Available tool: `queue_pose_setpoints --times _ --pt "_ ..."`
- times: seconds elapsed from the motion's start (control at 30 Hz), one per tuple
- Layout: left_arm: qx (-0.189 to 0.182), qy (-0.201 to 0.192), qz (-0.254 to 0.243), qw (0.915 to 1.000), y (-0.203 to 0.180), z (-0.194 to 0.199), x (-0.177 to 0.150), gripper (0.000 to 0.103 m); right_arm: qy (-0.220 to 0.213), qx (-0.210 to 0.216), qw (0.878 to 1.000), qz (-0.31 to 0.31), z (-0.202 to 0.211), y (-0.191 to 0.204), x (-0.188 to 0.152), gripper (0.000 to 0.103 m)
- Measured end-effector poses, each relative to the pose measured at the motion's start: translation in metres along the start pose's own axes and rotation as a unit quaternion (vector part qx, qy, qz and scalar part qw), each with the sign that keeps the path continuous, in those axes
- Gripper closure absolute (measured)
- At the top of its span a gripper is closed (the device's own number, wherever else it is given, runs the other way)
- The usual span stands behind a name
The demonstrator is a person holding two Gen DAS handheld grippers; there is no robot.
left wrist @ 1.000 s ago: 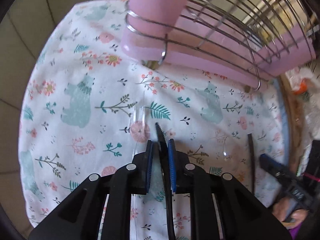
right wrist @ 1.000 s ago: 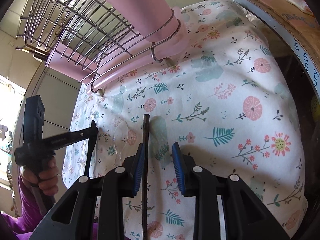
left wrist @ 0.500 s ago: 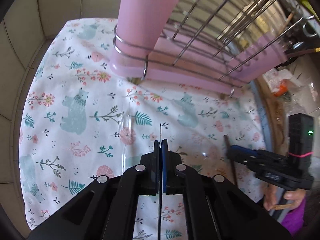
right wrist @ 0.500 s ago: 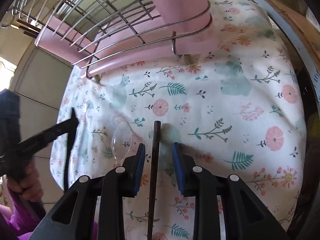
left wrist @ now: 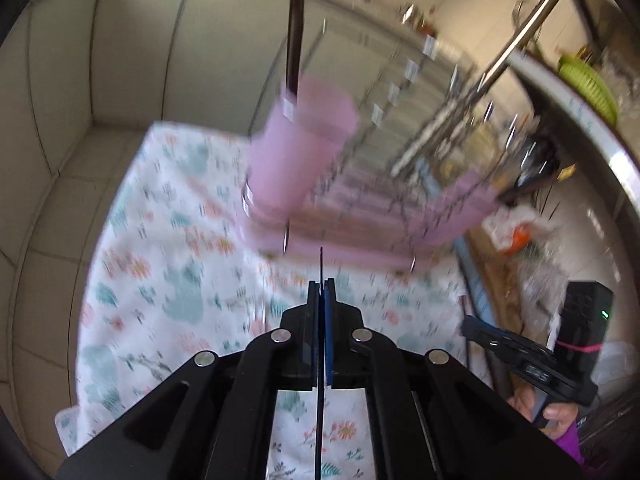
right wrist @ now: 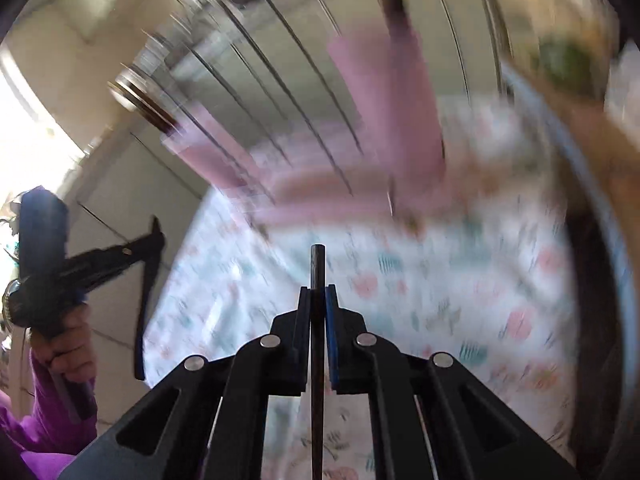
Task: Organize utensils
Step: 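Lift the fork and chopstick and lower them into the pink cup while both tools open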
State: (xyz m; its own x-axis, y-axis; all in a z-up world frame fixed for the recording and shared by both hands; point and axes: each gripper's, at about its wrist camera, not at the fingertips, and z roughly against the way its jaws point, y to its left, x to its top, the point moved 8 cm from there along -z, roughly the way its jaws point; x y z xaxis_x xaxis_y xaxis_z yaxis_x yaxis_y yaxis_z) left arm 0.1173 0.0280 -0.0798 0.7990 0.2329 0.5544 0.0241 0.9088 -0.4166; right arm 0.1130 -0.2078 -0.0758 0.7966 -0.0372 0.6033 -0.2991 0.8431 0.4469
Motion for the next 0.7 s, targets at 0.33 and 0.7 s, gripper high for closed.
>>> queue_pose_setpoints --times 0.33,0.7 --pt "-0.007 -0.205 -0.021 0.9785 -0.035 0.068 0.105 0.102 -0.245 -0.028 0.966 0.072 0.089 0.039 0.109 0.096" --pt "0.031 -0.378 -0.047 0.9242 -0.052 0.067 0.181 0.102 -0.39 -0.088 0.913 0.088 0.107 0.038 0.17 0.096"
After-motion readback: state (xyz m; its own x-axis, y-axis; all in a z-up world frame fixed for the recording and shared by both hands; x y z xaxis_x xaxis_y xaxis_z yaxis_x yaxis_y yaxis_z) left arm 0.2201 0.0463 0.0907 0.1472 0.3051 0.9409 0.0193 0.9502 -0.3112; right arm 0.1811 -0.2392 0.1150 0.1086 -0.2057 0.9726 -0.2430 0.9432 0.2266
